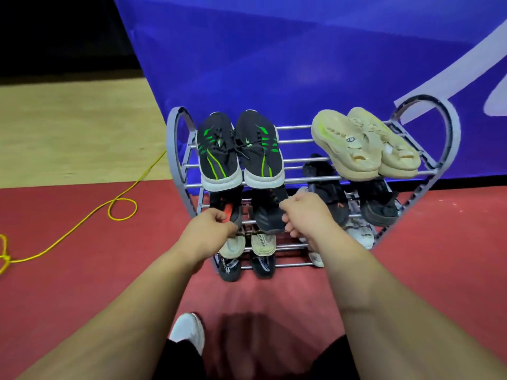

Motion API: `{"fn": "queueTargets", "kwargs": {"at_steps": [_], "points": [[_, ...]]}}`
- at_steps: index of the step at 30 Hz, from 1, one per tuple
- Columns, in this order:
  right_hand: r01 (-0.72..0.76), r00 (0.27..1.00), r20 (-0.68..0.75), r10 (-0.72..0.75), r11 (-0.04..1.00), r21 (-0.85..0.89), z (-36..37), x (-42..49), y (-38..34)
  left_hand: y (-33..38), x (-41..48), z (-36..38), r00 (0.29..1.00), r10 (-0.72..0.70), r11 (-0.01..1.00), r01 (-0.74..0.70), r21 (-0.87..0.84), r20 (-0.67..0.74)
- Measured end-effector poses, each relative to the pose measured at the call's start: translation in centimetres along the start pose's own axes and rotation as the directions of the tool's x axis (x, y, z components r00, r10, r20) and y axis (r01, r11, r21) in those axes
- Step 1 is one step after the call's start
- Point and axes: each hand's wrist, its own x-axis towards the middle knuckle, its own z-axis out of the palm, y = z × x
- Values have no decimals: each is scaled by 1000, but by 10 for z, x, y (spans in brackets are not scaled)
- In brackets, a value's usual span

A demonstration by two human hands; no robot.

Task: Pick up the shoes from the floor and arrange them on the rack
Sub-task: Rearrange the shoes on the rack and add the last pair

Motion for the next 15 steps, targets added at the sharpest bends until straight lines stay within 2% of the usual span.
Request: {"fn": "queueTargets", "kwargs": {"at_steps": [3,7,10,15], "points": [[-75,997,8,75,992,103,12,21,1,-3,20,1,999,-16,1000,16,-1,44],[-115,993,44,111,987,111,32,36,4,-2,42,1,996,-8,999,5,34,87],[-131,983,135,126,991,34,50,42,7,-7,53,0,997,-49,996,44,78,64],[-167,945,268,188,981,-101,86,40,1,-18,62,-5,989,-143,990,142,19,28]]}}
